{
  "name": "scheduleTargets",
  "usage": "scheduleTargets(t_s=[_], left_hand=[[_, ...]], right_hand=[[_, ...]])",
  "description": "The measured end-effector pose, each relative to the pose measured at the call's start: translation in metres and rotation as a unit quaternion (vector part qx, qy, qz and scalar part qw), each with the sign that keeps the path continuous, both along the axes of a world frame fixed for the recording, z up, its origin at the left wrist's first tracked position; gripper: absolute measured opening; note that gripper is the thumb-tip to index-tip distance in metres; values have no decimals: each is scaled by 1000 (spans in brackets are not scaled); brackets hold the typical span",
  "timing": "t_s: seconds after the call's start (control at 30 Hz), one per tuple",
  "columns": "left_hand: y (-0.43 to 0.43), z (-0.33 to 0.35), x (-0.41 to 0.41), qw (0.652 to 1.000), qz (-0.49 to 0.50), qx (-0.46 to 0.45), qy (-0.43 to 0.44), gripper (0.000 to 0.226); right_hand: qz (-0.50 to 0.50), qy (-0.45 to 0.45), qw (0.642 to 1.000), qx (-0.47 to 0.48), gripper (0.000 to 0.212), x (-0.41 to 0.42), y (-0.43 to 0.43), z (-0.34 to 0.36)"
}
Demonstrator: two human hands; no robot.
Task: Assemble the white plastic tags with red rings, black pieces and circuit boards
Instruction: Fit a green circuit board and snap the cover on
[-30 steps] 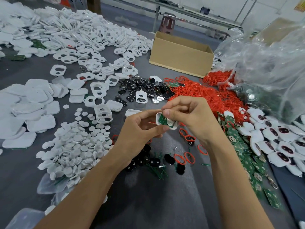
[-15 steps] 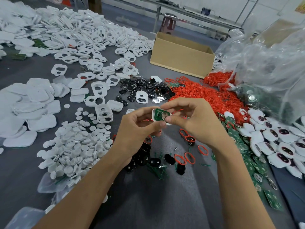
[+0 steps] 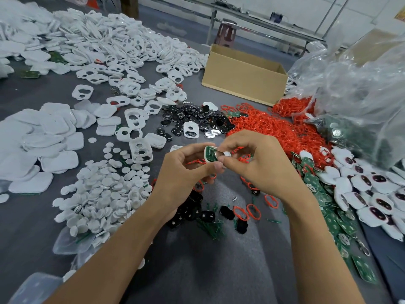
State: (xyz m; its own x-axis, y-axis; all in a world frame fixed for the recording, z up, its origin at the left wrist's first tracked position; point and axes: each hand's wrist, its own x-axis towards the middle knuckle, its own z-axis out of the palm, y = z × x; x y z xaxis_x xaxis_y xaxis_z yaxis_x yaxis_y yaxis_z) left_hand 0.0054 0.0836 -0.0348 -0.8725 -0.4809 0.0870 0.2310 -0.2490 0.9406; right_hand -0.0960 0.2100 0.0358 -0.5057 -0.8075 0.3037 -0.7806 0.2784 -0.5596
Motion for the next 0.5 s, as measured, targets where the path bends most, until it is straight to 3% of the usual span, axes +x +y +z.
scheduleTargets(t_s=[0.1, 0.17, 0.2, 0.3, 0.33, 0.37, 0.43, 0.5], left_hand=[[0, 0, 0, 1000, -3, 5, 0, 42], [0, -1, -1, 1000, -2, 5, -3, 43], [1, -1, -1, 1000, -1, 8, -1, 43], [0, -2, -2, 1000, 1, 17, 2, 41], [0, -2, -2, 1000, 1, 20, 2, 42], [0, -1, -2, 1000, 0, 23, 2, 44], [0, -2, -2, 1000, 2, 30, 3, 45], [0, -2, -2, 999, 4, 34, 4, 46]], right_hand=[[-11, -109, 992, -65, 6, -6, 4, -3], [-13, -260, 950, -174, 9, -11, 6, -6], [2, -356, 906, -230, 13, -13, 6, -7], [100, -602, 722, -327, 33, -13, 4, -10], [121, -638, 680, -340, 38, -14, 4, -12], [130, -651, 665, -343, 41, -13, 4, -14], [120, -627, 696, -328, 37, -13, 3, -14], [68, -536, 794, -278, 24, -14, 4, -12]])
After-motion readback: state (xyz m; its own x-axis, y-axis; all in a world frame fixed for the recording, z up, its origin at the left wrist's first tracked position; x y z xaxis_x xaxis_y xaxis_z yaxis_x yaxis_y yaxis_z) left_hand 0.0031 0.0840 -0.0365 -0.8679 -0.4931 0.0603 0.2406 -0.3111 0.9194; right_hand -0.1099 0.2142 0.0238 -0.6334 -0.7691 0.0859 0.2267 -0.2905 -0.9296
